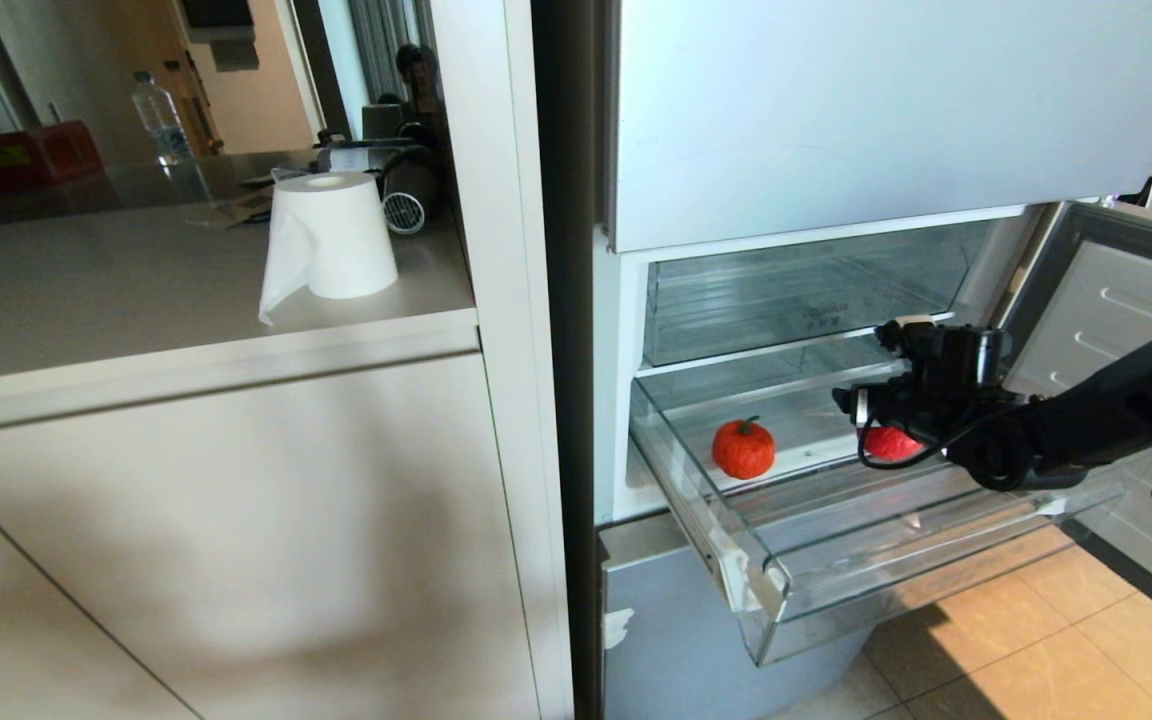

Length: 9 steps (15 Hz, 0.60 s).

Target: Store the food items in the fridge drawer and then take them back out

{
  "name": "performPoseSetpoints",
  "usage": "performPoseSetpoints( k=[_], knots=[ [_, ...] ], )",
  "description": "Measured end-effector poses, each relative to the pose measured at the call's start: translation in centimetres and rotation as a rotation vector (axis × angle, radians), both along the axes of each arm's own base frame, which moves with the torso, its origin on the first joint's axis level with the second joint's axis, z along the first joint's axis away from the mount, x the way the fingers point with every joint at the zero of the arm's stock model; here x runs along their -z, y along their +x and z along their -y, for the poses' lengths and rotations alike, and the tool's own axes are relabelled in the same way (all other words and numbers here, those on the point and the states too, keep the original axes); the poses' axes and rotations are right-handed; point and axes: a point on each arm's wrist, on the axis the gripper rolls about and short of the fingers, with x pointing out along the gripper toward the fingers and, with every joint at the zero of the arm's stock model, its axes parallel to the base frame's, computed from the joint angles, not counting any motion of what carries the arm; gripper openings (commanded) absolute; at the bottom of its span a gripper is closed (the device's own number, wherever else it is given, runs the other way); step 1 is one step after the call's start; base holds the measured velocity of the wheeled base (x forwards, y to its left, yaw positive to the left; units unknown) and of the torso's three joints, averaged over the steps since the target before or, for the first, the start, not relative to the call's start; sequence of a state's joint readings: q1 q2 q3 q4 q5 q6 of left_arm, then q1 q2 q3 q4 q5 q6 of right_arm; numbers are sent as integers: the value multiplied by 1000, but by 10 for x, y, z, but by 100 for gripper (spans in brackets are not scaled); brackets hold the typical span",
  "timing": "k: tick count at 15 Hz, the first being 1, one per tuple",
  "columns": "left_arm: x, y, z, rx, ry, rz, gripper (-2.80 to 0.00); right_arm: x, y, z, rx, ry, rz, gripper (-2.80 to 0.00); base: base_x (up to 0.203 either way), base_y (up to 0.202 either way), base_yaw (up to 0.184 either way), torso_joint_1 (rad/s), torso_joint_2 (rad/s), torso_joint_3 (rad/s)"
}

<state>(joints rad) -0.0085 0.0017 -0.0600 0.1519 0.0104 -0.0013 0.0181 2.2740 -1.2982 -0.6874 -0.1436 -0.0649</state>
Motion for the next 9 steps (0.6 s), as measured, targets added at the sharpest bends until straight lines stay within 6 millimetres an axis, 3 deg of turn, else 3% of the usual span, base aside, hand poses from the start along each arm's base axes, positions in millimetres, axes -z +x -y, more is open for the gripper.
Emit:
performPoseSetpoints(
  k=[2,5,9],
  knots=[
    [0,0,0,0,0,0,-280,-4,-1,0,4,8,8,0,0,0,0,0,0,0],
    [0,0,0,0,0,0,-280,-30,-15,0,9,16,53,0,0,0,0,0,0,0],
    [0,0,0,0,0,0,-280,-76,-58,1,8,19,116,0,0,0,0,0,0,0]
  ],
)
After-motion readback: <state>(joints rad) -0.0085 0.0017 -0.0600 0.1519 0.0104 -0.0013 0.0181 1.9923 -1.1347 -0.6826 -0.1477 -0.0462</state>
